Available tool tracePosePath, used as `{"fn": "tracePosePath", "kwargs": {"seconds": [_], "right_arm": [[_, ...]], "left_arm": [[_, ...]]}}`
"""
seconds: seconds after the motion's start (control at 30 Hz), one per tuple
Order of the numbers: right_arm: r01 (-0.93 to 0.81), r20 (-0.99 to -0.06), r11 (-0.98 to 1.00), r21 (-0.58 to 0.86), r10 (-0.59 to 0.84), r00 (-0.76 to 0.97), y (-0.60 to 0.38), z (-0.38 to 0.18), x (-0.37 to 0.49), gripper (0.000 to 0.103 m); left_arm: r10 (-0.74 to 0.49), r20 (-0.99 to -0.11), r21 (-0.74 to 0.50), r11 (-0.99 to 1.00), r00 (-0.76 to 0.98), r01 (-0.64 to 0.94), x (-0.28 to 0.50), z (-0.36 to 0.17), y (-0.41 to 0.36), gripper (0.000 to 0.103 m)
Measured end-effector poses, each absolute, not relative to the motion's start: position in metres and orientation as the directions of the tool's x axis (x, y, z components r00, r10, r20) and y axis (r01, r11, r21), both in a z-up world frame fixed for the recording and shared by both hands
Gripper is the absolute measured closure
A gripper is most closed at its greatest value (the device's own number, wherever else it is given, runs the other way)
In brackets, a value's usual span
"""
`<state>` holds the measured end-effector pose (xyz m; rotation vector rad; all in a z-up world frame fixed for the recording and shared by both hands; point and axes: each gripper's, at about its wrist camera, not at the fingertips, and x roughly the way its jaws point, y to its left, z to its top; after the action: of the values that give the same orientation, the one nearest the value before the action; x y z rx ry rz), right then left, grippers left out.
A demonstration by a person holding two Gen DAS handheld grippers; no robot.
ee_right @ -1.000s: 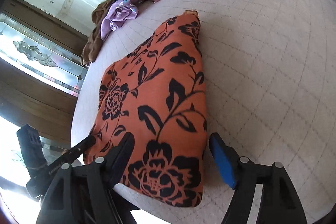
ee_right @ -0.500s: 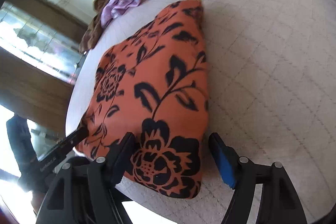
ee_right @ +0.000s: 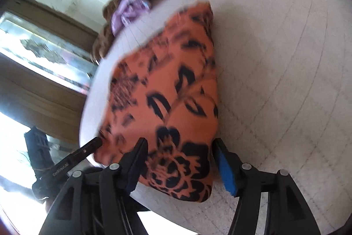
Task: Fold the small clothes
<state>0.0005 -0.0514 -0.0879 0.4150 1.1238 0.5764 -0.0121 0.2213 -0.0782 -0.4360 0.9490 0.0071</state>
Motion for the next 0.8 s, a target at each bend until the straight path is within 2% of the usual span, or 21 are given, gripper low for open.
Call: {"fn": "tracePosePath", "kwargs": {"seconds": [0.07,0.1,0.13,0.17,0.2,0.23,0.27,0.3,0.4,0.47,0.5,0.53,0.57,0.67,0.7,0.73,0.77,0.8], "right_arm": [[-0.209,-0.694,0.771,0.602,0.634,0.34,-0.059,-0.079,0.005,0.034],[-0.203,-0.684,0.763,0.613,0.642,0.347,-0.061,-0.077,0.009,0.033],[-0.194,-0.678,0.758,0.623,0.647,0.348,-0.063,-0.078,0.014,0.032],[-0.183,-0.675,0.75,0.636,0.655,0.339,-0.064,-0.081,0.018,0.031],[-0.181,-0.671,0.735,0.653,0.673,0.31,-0.061,-0.088,0.022,0.031],[-0.197,-0.692,0.745,0.638,0.666,0.278,-0.056,-0.096,0.025,0.037],[-0.219,-0.731,0.772,0.596,0.635,0.249,-0.05,-0.102,0.027,0.052],[-0.227,-0.752,0.786,0.575,0.617,0.234,-0.046,-0.106,0.026,0.052],[-0.21,-0.732,0.771,0.601,0.637,0.243,-0.052,-0.1,0.024,0.052],[-0.186,-0.705,0.748,0.638,0.664,0.249,-0.058,-0.092,0.028,0.048],[-0.174,-0.701,0.745,0.645,0.666,0.253,-0.06,-0.091,0.031,0.044],[-0.156,-0.695,0.74,0.654,0.67,0.263,-0.063,-0.089,0.036,0.031],[-0.135,-0.679,0.731,0.669,0.675,0.287,-0.068,-0.088,0.043,0.024],[-0.075,-0.642,0.691,0.719,0.701,0.312,-0.073,-0.097,0.067,0.024],[-0.063,-0.637,0.678,0.732,0.715,0.287,-0.07,-0.101,0.074,0.024],[-0.058,-0.644,0.671,0.739,0.729,0.231,-0.062,-0.114,0.082,0.034],[-0.077,-0.655,0.679,0.73,0.727,0.203,-0.054,-0.119,0.085,0.058],[-0.121,-0.684,0.709,0.695,0.704,0.192,-0.045,-0.121,0.086,0.058]], "left_arm": [[-0.192,-0.79,-0.365,0.91,0.582,-0.196,-0.008,-0.084,0.223,0.035],[-0.186,-0.812,-0.343,0.919,0.553,-0.195,-0.004,-0.094,0.221,0.038],[-0.181,-0.844,-0.313,0.931,0.505,-0.189,0.001,-0.106,0.216,0.065],[-0.225,-0.857,-0.339,0.924,0.463,-0.178,0.004,-0.122,0.214,0.068],[-0.223,-0.845,-0.349,0.918,0.486,-0.186,0.001,-0.122,0.214,0.068],[-0.218,-0.846,-0.343,0.921,0.488,-0.183,0.001,-0.119,0.213,0.069],[-0.21,-0.846,-0.334,0.925,0.489,-0.179,0.0,-0.114,0.212,0.069],[-0.208,-0.847,-0.329,0.928,0.49,-0.175,0.0,-0.109,0.211,0.069],[-0.208,-0.836,-0.332,0.928,0.508,-0.167,0.001,-0.091,0.216,0.066],[-0.208,-0.813,-0.346,0.924,0.543,-0.164,0.008,-0.078,0.22,0.054],[-0.209,-0.801,-0.353,0.922,0.562,-0.161,0.013,-0.072,0.221,0.043],[-0.207,-0.792,-0.355,0.922,0.574,-0.157,0.018,-0.069,0.222,0.037],[-0.205,-0.789,-0.35,0.925,0.58,-0.149,0.023,-0.069,0.221,0.037],[-0.194,-0.829,-0.306,0.943,0.525,-0.134,0.044,-0.09,0.217,0.038],[-0.193,-0.86,-0.287,0.948,0.473,-0.135,0.051,-0.108,0.213,0.054],[-0.24,-0.86,-0.33,0.935,0.45,-0.132,0.055,-0.121,0.213,0.059],[-0.266,-0.84,-0.375,0.915,0.473,-0.151,0.053,-0.127,0.219,0.059],[-0.282,-0.829,-0.396,0.905,0.483,-0.151,0.051,-0.127,0.222,0.059]]}}
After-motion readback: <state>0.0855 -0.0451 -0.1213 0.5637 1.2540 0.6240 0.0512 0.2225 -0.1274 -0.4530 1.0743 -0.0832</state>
